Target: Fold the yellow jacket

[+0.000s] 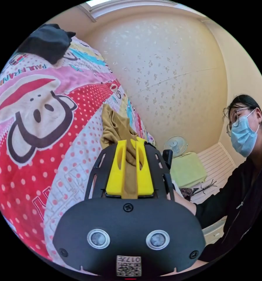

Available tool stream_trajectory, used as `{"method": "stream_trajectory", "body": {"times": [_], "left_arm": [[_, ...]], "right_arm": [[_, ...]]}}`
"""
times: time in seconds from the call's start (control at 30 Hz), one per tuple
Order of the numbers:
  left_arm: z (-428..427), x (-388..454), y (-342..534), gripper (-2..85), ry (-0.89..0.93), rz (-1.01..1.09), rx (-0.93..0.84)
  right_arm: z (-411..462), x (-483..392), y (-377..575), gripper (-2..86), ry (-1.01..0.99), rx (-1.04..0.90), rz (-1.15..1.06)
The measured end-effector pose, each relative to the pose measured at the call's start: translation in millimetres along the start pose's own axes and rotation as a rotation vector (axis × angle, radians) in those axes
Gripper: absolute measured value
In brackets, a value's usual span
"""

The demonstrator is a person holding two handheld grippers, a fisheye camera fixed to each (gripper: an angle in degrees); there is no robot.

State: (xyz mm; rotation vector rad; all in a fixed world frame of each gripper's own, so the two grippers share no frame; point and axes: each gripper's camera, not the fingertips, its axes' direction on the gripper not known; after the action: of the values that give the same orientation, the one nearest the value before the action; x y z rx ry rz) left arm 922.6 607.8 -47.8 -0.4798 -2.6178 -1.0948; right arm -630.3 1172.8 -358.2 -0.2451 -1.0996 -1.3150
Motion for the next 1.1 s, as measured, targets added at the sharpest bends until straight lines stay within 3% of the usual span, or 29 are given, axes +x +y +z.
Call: {"method": "stream_trajectory", "body": {"times": [0.1, 0.2, 0.27, 0.3, 0.33, 0.53, 0.67, 0.8, 0.93, 1.03, 1.1], "left_arm": [[41, 31, -41, 6.2, 0.017, 0.15, -0.054], [115, 60, -80, 6.3, -0.021, 0.295, -0.174], [161, 60, -94, 4.1, -0.134, 0.341, -0.251], [189, 49, -99, 0.7, -0.3, 0.338, -0.315], [202, 41, -101, 0.5, -0.395, 0.318, -0.353], [165, 47, -112, 4.4, -0.266, 0.371, -0.456], [79, 50, -62, 10.4, -0.118, 0.239, -0.556], [12, 50, 9, 13.0, -0.177, 0.004, -0.605], [6, 52, 36, 15.3, -0.238, -0.049, -0.644], [49, 48, 50, 16.2, -0.193, -0.01, -0.769], [61, 53, 49, 14.2, -0.297, 0.033, -0.756]], "right_arm": [[-66, 3, -2, 7.8, 0.204, 0.143, 0.024], [-121, 26, -13, 7.0, 0.546, 0.236, 0.052], [-131, 70, -25, 6.7, 0.763, 0.106, 0.093], [-128, 84, -27, 6.6, 0.812, 0.031, 0.107], [-120, 114, -28, 6.6, 0.853, -0.144, 0.136], [-197, 71, 0, 10.3, 0.643, -0.171, -0.041], [-269, 68, 88, 12.1, 0.489, -0.273, 0.19], [-313, 84, 178, 12.8, 0.423, -0.296, 0.461], [-329, 95, 239, 13.0, 0.326, -0.261, 0.587], [-321, 94, 250, 12.8, 0.369, -0.254, 0.562], [-325, 97, 254, 12.1, 0.357, -0.206, 0.6]]}}
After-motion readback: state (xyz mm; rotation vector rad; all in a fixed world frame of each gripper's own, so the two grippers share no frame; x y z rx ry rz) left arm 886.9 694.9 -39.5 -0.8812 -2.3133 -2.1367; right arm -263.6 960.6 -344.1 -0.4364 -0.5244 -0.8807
